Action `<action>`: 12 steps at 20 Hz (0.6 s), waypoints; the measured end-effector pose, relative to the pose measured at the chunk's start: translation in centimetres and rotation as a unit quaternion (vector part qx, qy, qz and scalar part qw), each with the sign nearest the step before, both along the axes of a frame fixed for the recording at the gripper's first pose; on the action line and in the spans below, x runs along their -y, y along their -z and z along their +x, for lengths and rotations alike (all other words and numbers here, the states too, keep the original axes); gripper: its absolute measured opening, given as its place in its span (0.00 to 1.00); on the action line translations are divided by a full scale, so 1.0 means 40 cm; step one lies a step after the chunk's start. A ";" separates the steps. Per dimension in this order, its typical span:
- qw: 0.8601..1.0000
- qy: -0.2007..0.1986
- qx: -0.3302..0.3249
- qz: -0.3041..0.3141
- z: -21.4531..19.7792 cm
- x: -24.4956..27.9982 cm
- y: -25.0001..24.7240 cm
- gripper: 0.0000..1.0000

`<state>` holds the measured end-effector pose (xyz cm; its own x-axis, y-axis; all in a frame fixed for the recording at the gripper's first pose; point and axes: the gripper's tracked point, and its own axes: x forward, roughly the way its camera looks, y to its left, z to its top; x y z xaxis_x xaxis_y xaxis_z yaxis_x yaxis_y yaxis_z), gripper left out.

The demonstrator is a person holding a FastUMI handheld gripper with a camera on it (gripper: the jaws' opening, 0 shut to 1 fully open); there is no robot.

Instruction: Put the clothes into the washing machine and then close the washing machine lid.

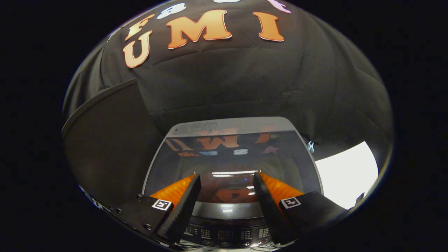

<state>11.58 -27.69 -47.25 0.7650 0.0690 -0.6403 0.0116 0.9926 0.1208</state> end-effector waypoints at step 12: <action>0.996 0.011 0.090 -0.005 -0.030 0.022 -0.293 0.97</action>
